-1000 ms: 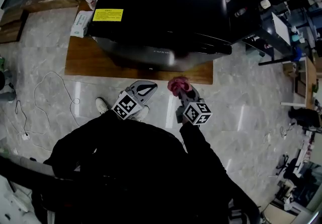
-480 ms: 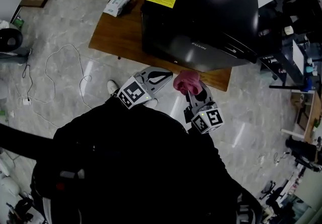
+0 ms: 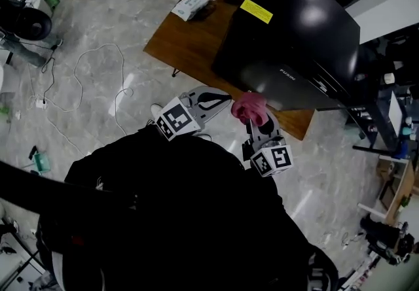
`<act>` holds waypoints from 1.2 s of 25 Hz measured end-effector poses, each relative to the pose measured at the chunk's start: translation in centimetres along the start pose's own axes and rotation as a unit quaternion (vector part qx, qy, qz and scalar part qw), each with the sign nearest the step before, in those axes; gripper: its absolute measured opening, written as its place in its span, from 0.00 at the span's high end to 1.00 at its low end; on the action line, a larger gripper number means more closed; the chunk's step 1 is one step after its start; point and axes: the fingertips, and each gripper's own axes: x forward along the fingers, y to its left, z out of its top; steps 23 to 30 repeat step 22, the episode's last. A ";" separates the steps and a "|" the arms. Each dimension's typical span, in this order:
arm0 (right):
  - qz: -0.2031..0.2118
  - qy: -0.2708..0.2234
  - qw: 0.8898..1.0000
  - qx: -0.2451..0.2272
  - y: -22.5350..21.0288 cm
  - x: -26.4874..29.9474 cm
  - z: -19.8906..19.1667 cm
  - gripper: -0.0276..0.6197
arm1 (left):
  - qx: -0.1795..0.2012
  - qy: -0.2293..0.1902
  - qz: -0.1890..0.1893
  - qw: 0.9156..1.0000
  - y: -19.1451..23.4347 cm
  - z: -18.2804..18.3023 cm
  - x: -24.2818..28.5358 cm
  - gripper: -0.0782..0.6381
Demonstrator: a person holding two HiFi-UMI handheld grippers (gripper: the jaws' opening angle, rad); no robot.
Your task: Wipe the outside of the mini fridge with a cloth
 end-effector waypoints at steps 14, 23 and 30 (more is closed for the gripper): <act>0.024 -0.012 0.999 -0.037 3.8 0.9 0.1 0.83 | 0.004 -0.025 0.012 1.000 -0.5 2.5 -2.1 0.89; 0.019 -0.018 0.999 -0.036 3.7 0.0 -0.1 0.83 | -0.005 -0.015 0.014 1.000 -1.1 1.6 -2.7 0.89; 0.019 -0.018 0.999 -0.036 3.7 0.0 -0.1 0.83 | -0.005 -0.015 0.014 1.000 -1.1 1.6 -2.7 0.89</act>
